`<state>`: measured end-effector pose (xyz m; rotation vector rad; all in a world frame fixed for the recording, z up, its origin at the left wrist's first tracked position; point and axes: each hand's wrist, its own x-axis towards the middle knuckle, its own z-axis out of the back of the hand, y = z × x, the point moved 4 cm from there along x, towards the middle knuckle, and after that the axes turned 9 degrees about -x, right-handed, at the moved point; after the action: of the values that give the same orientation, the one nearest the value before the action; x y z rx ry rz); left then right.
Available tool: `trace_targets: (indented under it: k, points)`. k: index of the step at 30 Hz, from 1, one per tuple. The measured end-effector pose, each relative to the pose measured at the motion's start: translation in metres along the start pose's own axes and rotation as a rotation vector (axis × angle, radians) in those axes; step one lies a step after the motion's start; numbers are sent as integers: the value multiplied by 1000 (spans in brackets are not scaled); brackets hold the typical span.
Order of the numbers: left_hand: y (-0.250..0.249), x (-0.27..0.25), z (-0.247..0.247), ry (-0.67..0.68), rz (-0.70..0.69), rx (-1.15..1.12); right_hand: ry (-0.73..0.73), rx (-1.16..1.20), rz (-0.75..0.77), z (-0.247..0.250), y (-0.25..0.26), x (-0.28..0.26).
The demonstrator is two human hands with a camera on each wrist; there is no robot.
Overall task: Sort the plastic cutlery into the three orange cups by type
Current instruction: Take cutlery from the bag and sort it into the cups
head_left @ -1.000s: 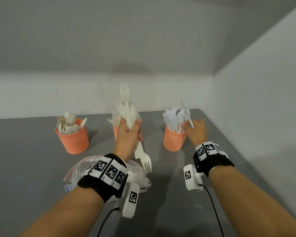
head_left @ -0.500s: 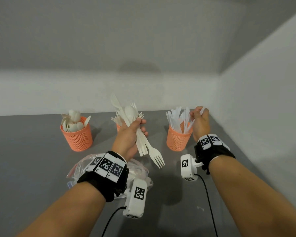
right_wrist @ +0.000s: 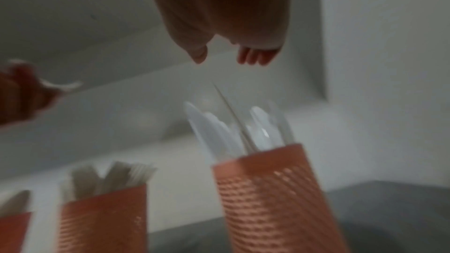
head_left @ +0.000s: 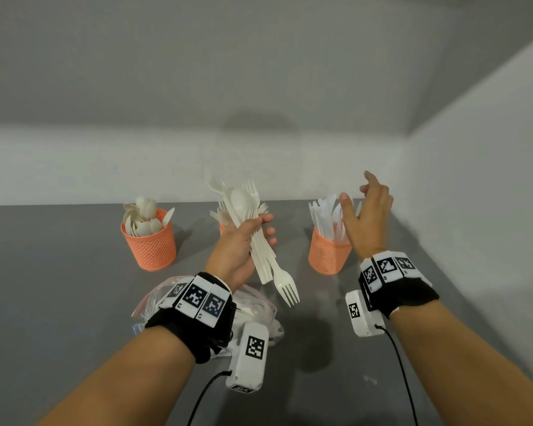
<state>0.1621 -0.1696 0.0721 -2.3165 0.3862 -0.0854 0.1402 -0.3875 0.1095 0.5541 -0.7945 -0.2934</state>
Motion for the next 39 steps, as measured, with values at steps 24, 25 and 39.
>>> trace_targets:
  k: [24,25,39]
  points:
    - [-50,-22,47,-37,22,33,402,1156,-612,-40,84,-41]
    - [-48,-24,44,-22,28,59,405,1184,-615,-43,92,-42]
    - [-48,-47,31,94,258,168,984,764,-296,-69,151,-88]
